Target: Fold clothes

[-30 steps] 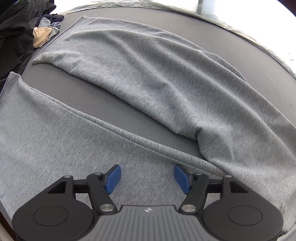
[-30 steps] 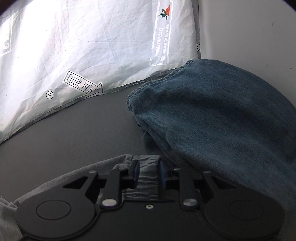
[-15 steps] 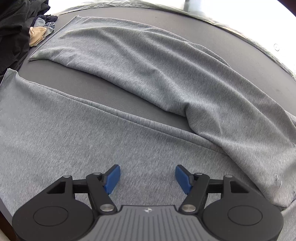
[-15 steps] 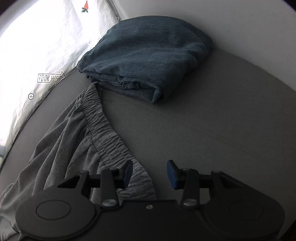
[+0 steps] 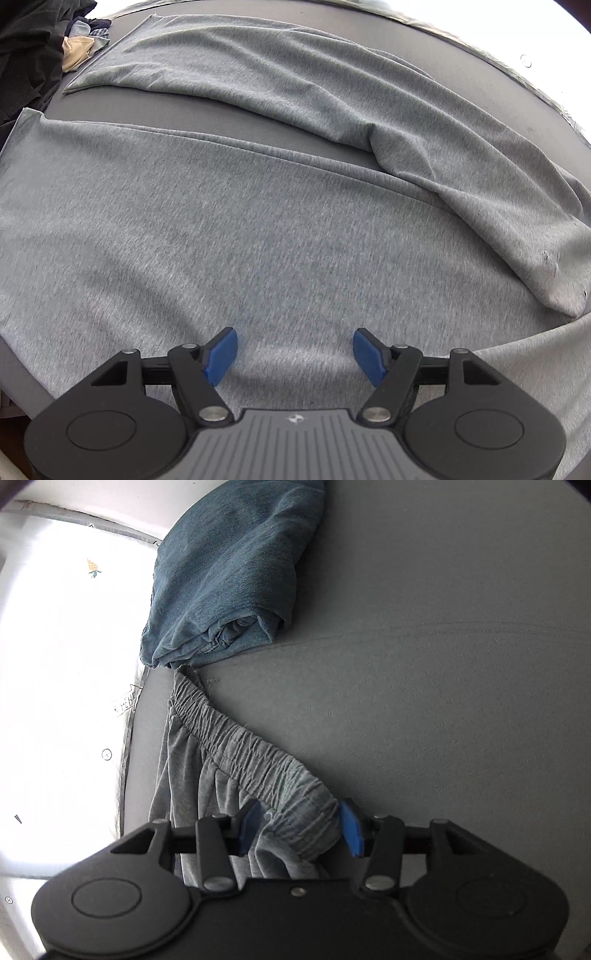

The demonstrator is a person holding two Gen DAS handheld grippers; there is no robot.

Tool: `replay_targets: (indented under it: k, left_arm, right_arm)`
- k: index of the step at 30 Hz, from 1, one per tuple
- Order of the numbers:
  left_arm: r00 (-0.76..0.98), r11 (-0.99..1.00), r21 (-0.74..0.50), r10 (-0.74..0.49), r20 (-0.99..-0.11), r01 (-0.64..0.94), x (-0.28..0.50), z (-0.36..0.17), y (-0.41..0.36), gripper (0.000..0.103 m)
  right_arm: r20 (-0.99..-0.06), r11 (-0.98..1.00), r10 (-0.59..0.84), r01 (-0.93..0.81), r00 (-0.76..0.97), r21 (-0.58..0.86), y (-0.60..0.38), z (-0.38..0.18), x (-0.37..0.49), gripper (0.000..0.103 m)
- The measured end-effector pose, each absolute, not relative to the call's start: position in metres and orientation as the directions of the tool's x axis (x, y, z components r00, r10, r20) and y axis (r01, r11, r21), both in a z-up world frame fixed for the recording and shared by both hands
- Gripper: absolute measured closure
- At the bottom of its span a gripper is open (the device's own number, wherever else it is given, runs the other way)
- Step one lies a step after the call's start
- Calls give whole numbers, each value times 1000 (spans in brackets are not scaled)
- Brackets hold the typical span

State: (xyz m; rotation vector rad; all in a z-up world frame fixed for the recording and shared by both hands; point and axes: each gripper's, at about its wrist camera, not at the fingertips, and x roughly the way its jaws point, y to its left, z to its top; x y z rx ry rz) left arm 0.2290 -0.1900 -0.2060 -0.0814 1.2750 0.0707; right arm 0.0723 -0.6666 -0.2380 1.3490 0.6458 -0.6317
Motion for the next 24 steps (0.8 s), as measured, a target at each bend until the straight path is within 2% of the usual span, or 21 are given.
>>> replay_targets:
  k: [1,2,5,8,10,18,19,22,24]
  left_arm:
    - [292,996,-18,10,-956,-93,227,-206,-191,30]
    - [293,996,-14,12,-956,-88,225,-207,-191,29]
    - [297,996,-18,9,-955,-87,220,-207,-190,27]
    - [302,996,-27,0,-953,-85,216,-208,-188,25]
    - [304,997,-23,0,-953,-72,214,-209,-189,23]
    - [310,1000,0,-7,-951,24,210,-214,-199,8]
    - [310,999,-3,-14,-951,34,209,-214,-198,8]
    - [305,997,-27,-47,-951,71,207,-212,-191,8]
    - [302,995,-41,-66,-951,90,205,-209,-181,8]
  right_arm:
    - [-749,112,-41,748,662,655,-667,-239,74,79]
    - [-758,118,-43,757,650,643,-667,-238,74,88]
    - [-765,209,-139,774,628,598,-662,-223,63,95]
    - [-780,370,-287,815,556,446,-656,-202,52,96]
    - [-790,431,-330,827,516,361,-653,-200,43,96]
    - [-810,593,-422,800,406,92,-633,-214,47,89]
    - [-813,600,-433,797,390,63,-632,-214,51,86]
    - [-801,614,-481,789,357,-18,-628,-208,59,64]
    - [-791,605,-505,795,346,-38,-625,-203,62,61]
